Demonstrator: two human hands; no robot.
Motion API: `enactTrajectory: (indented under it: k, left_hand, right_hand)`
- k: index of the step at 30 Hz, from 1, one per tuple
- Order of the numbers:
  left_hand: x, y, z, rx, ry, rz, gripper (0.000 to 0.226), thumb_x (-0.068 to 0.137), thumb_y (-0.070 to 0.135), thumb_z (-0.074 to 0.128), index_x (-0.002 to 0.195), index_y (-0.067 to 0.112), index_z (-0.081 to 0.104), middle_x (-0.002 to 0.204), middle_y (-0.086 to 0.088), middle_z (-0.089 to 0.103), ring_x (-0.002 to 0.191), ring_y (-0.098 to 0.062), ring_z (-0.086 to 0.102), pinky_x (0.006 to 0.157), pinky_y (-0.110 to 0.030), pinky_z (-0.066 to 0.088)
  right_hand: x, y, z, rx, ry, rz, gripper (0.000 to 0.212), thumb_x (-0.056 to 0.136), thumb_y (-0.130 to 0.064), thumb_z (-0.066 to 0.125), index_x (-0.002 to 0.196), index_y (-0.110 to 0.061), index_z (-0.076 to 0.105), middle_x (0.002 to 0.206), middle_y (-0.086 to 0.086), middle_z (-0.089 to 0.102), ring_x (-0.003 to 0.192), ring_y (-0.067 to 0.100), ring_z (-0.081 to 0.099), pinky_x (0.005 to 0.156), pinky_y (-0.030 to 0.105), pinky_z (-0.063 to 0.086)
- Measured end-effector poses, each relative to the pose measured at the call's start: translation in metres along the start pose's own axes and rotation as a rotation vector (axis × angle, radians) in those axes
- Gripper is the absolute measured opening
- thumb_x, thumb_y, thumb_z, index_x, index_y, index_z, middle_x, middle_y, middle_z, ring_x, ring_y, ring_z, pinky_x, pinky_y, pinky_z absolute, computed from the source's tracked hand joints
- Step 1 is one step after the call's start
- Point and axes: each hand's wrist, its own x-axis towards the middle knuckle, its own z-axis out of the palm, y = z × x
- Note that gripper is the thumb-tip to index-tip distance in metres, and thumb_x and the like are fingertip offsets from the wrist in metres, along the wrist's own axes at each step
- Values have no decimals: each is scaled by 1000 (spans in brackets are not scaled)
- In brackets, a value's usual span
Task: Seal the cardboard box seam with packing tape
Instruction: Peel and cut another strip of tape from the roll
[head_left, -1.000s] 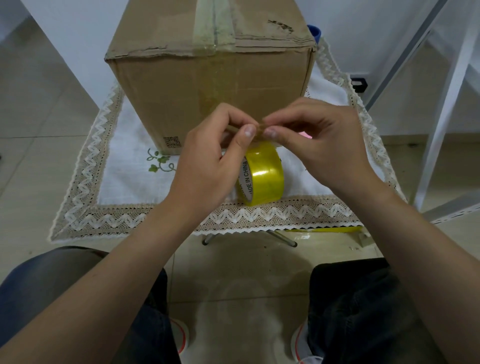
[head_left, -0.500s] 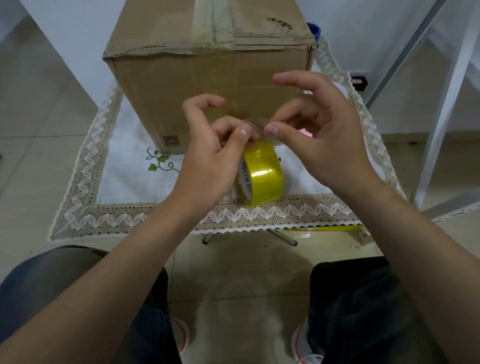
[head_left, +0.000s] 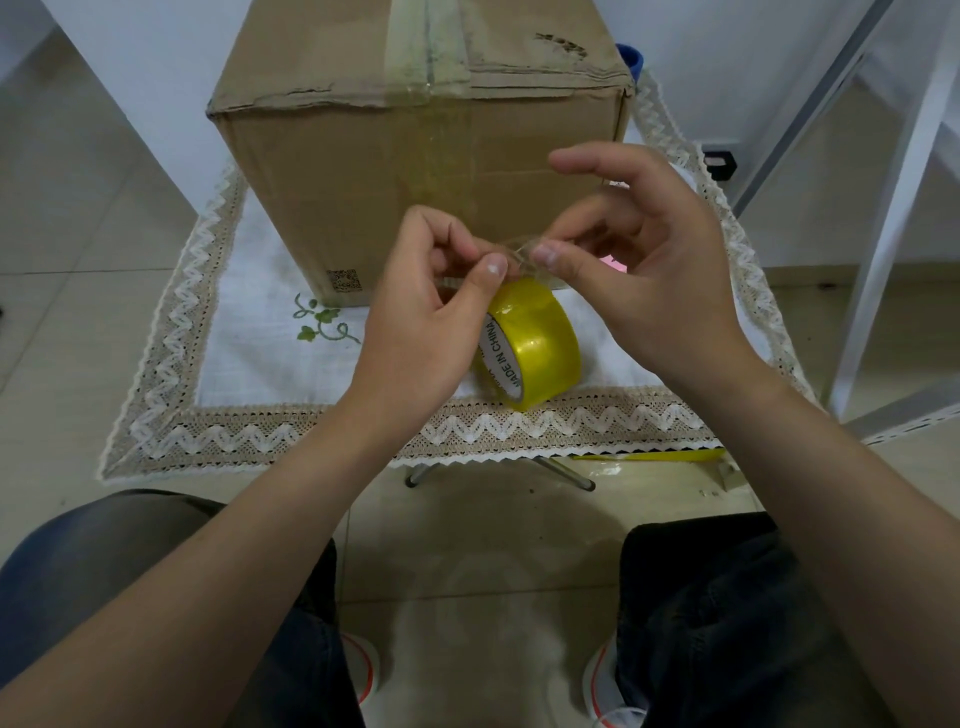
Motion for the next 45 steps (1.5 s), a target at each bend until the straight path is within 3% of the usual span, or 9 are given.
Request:
enactTrajectory:
  k: [4, 7, 10, 23, 28, 32, 38, 42, 45]
  left_hand:
    - [1, 0, 0, 36, 41, 5, 21, 96, 9, 68, 91, 26, 59, 94, -8, 72, 95, -31, 70, 84, -51, 58]
    - [0, 1, 0, 42, 18, 4, 14, 97, 8, 68, 97, 22, 67, 95, 4, 71, 96, -14, 70, 89, -39, 60]
    - [-1, 0, 1, 49, -9, 6, 12, 97, 10, 69, 104, 20, 70, 101, 6, 73, 100, -11, 70, 90, -33, 60]
    - [-1, -1, 4, 51, -15, 17, 15, 92, 12, 77, 105, 18, 74, 100, -1, 76, 99, -20, 73, 89, -45, 61]
    - [1, -4, 5, 71, 0, 34, 11, 92, 14, 77, 99, 22, 75, 103, 0, 74, 101, -15, 71, 92, -41, 60]
    - [5, -5, 4, 135, 51, 82, 8, 90, 15, 79, 93, 21, 75, 106, 1, 67, 102, -3, 65, 89, -24, 57]
    - [3, -7, 5, 231, 55, 77, 6, 93, 26, 74, 98, 29, 76, 93, 14, 72, 97, -18, 68, 85, -48, 57]
    - [3, -3, 7, 268, 56, 80, 6, 93, 28, 72, 97, 30, 76, 90, 18, 70, 96, -18, 66, 85, -48, 55]
    - [3, -3, 9, 252, 58, 62, 6, 93, 28, 73, 95, 34, 73, 87, 18, 70, 93, -19, 67, 84, -48, 56]
  right_hand:
    - [0, 0, 0, -17, 17, 4, 44, 90, -1, 78, 126, -14, 57, 84, 5, 74, 79, 27, 71, 72, 47, 57]
    - [0, -1, 0, -22, 28, 12, 44, 90, -3, 78, 126, -17, 57, 84, 2, 74, 78, 24, 70, 71, 40, 56]
    - [0, -1, 0, -24, 34, 10, 43, 90, -3, 78, 125, -18, 57, 83, -1, 73, 77, 22, 69, 70, 37, 55]
    - [-1, -1, 0, -49, 41, -8, 41, 91, -2, 77, 125, -14, 58, 84, -3, 74, 79, 17, 72, 72, 42, 59]
    - [-2, -1, 0, -53, 34, -14, 41, 91, -2, 77, 125, -13, 59, 85, 2, 75, 80, 21, 73, 74, 48, 58]
    - [-2, 0, 0, -65, 30, -28, 40, 91, -3, 77, 125, -13, 59, 86, 2, 75, 80, 21, 73, 73, 47, 59]
    - [-4, 3, -1, -258, 43, -140, 34, 94, -14, 77, 122, -22, 59, 87, -11, 74, 88, 27, 68, 76, 44, 54]
    - [-4, 8, -5, -500, 147, -224, 28, 95, -29, 77, 120, -19, 68, 88, -15, 74, 92, 4, 45, 81, 27, 46]
    - [-8, 9, -2, -608, 225, -248, 29, 94, -33, 77, 116, -15, 72, 88, -11, 77, 91, 8, 41, 77, 20, 37]
